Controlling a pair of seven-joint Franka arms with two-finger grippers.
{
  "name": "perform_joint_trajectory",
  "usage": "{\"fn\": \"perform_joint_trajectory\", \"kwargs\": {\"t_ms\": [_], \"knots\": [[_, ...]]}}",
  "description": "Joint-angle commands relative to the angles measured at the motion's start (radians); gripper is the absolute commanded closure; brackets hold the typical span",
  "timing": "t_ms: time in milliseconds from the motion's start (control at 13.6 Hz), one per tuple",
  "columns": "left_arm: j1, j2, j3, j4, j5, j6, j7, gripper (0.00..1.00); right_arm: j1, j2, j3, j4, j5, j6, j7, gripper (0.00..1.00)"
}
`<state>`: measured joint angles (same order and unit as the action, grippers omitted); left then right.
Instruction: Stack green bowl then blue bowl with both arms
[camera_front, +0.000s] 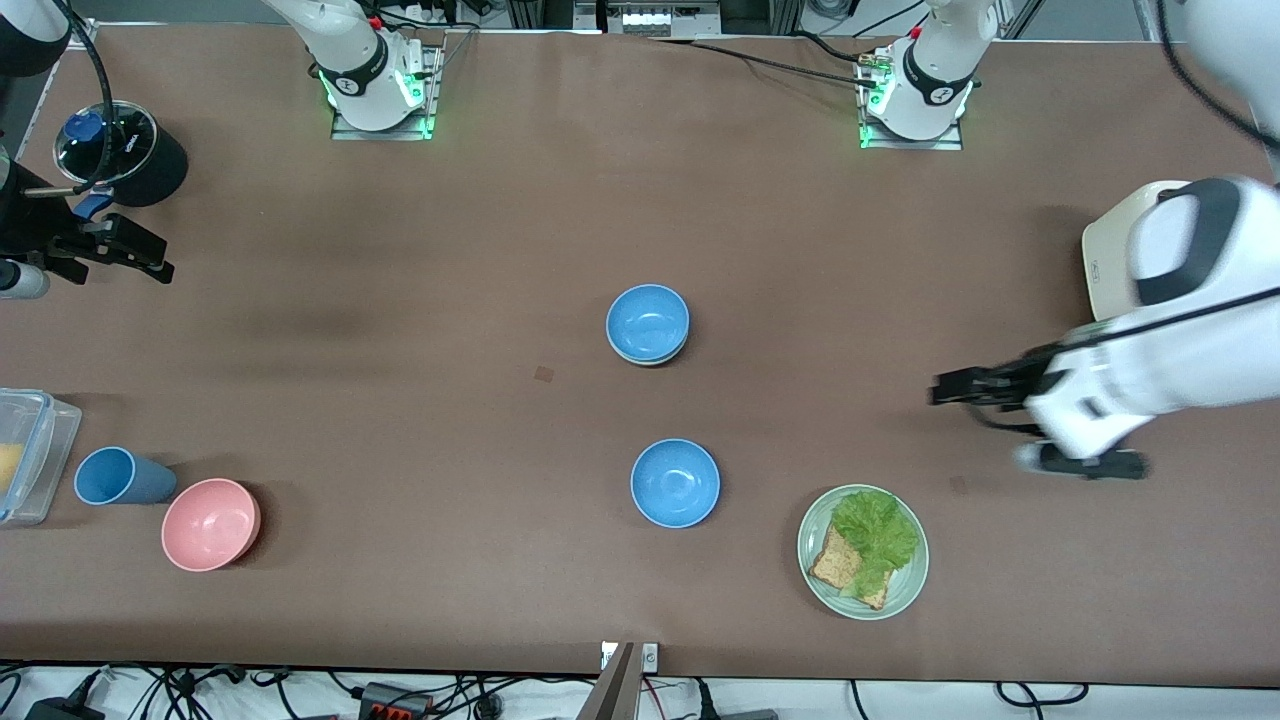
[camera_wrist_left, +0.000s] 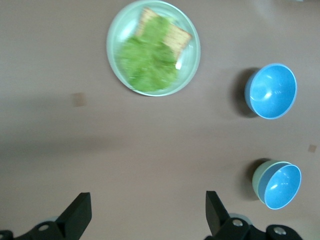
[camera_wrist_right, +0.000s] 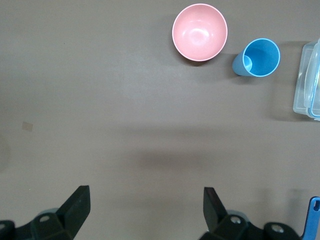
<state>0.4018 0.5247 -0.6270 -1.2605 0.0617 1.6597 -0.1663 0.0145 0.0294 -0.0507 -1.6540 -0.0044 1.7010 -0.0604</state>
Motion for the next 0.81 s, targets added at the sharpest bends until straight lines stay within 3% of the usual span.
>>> {"fn": "perform_joint_trajectory", "kwargs": {"t_ms": [0, 220, 294, 734], "knots": [[-0.044, -0.17, 0.191, -0.109, -0.068, 0.0, 0.181, 0.0, -0.013, -0.014, 0.005, -0.006, 0.006, -0.003, -0.021, 0.0], [-0.335, -0.279, 0.561, -0.168, -0.063, -0.027, 0.225, 0.0, -0.01, -0.013, 0.006, -0.006, 0.006, -0.003, -0.024, 0.0], [-0.409, -0.288, 0.648, -0.166, -0.069, -0.069, 0.232, 0.0, -0.01, -0.013, 0.008, -0.006, 0.006, -0.003, -0.024, 0.0], [-0.436, -0.287, 0.641, -0.154, -0.077, -0.083, 0.226, 0.0, -0.011, -0.013, 0.005, -0.006, 0.006, -0.006, -0.024, 0.0]]}}
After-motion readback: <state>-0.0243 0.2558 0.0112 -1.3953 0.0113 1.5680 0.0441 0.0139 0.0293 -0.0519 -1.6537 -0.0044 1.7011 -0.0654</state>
